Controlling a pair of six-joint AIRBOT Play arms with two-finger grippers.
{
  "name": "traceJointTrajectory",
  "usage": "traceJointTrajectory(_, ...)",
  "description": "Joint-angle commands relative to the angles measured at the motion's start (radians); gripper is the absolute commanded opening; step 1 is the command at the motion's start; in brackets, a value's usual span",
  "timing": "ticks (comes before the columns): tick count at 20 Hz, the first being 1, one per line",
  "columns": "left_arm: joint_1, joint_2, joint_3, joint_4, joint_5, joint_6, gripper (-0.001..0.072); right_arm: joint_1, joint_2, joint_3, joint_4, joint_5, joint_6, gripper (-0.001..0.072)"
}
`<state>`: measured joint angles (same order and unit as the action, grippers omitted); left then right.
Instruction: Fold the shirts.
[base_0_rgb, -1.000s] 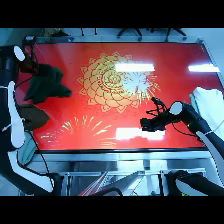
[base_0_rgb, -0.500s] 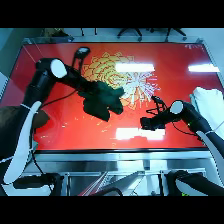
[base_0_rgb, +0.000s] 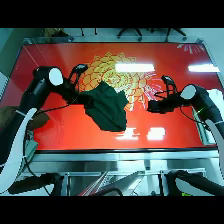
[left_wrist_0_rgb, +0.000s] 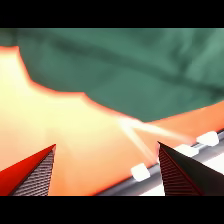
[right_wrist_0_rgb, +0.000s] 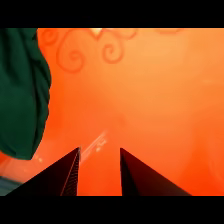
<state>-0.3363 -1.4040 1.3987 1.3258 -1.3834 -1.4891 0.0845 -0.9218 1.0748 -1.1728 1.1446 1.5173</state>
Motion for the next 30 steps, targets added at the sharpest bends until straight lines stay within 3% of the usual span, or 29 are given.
traceJointTrajectory(1,0.095,0.105,-0.299,-0.082,0.174,-0.003,0.0686,-0.048,-0.074,0.023,0.004,-0.047,-0.056,0.0304)
traceJointTrajectory(3,0.142,0.129,-0.464,-0.276,0.341,0.068,0.0686,-0.045,-0.137,0.023,0.076,-0.113,-0.1,0.0304)
traceJointTrajectory(5,0.165,0.116,-0.571,-0.478,0.476,0.181,0.0686,-0.044,-0.21,0.023,0.265,-0.177,-0.211,0.0304)
traceJointTrajectory(7,0.165,0.07,-0.614,-0.618,0.561,0.283,0.0686,-0.043,-0.287,0.023,0.485,-0.21,-0.385,0.0306)
traceJointTrajectory(8,0.166,0.037,-0.613,-0.658,0.584,0.316,0.0686,-0.042,-0.32,0.023,0.581,-0.209,-0.463,0.0376)
traceJointTrajectory(9,0.166,0.003,-0.599,-0.677,0.598,0.33,0.0685,-0.034,-0.351,0.023,0.657,-0.209,-0.529,0.0495)
traceJointTrajectory(11,0.166,-0.072,-0.54,-0.674,0.601,0.33,0.0676,0.002,-0.394,0.023,0.755,-0.212,-0.616,0.0497)
traceJointTrajectory(12,0.166,-0.111,-0.499,-0.673,0.591,0.33,0.0539,0.026,-0.407,0.023,0.785,-0.219,-0.661,0.0497)
traceJointTrajectory(16,0.166,-0.216,-0.374,-0.665,0.499,0.354,0.0113,0.129,-0.428,0.025,0.858,-0.322,-0.787,0.0497)
traceJointTrajectory(18,0.166,-0.241,-0.352,-0.664,0.457,0.369,0.0013,0.16,-0.435,0.032,0.901,-0.36,-0.832,0.0497)
traceJointTrajectory(24,0.167,-0.248,-0.352,-0.663,0.454,0.375,0.0013,0.201,-0.51,0.119,0.916,-0.361,-0.859,0.049)
traceJointTrajectory(27,0.167,-0.248,-0.352,-0.663,0.449,0.375,0.0012,0.201,-0.546,0.147,0.916,-0.363,-0.86,0.0282)
traceJointTrajectory(28,0.167,-0.247,-0.352,-0.663,0.449,0.382,0.0012,0.199,-0.551,0.155,0.915,-0.362,-0.86,0.0071)
traceJointTrajectory(29,0.167,-0.239,-0.352,-0.663,0.449,0.387,0.0011,0.194,-0.55,0.16,0.916,-0.362,-0.864,0.0024)
traceJointTrajectory(30,0.172,-0.22,-0.352,-0.663,0.443,0.394,0.001,0.185,-0.544,0.173,0.916,-0.354,-0.864,0.0023)
